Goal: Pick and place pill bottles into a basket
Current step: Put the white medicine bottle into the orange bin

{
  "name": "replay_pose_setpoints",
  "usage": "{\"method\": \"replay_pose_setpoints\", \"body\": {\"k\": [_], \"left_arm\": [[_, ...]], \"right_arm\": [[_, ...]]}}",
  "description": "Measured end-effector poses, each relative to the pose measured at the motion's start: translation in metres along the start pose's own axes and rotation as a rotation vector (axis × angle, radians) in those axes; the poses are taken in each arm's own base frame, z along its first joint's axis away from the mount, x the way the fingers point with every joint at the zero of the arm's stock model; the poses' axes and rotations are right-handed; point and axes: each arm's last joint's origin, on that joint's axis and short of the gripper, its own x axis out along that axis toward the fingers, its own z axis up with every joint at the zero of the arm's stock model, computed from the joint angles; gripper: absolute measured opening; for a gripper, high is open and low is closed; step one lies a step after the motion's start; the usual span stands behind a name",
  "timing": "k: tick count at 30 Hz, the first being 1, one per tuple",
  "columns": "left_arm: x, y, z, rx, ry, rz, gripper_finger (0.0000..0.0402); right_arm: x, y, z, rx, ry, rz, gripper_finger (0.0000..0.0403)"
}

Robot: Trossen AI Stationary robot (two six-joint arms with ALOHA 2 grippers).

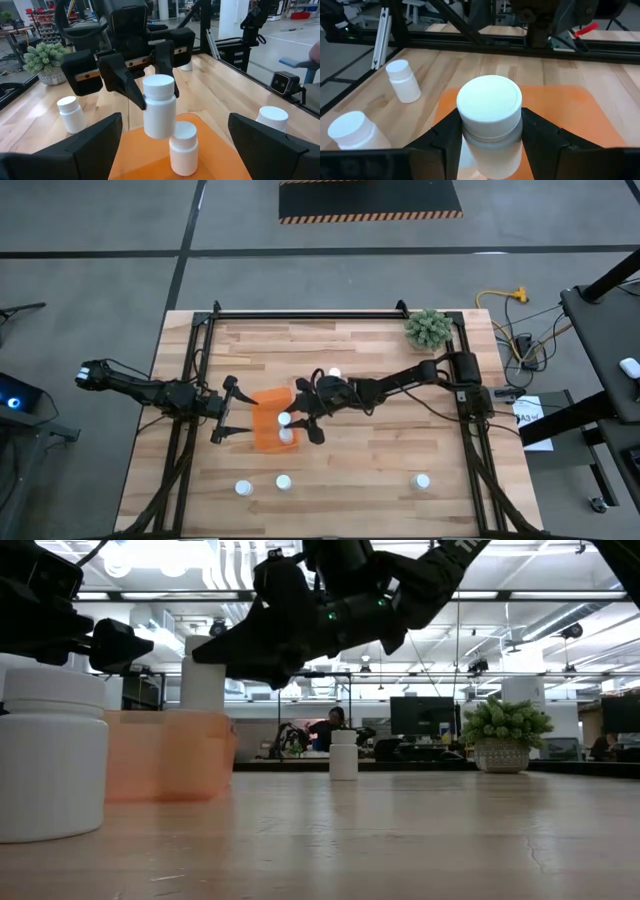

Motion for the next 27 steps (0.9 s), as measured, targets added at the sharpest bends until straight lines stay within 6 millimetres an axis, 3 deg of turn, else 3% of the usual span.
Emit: {"method": "replay_pose_setpoints", "body": {"k": [8,19,27], "left_arm": [[0.000,0.000,0.000,0.000,0.000,0.000,0.0345],[0.000,0.000,0.000,0.000,0.000,0.000,0.0345],[0.000,0.000,0.000,0.000,0.000,0.000,0.0345]], "right_arm": [[-0.001,-0.003,0.003,-0.019,-0.011,-0.006,0.0156],[-0.009,-0.029,0.003,0.019,-0.023,-0.016,0.0156],[-0.009,-0.030,0.004,0.014,-0.033,-0.006,0.0156]]}}
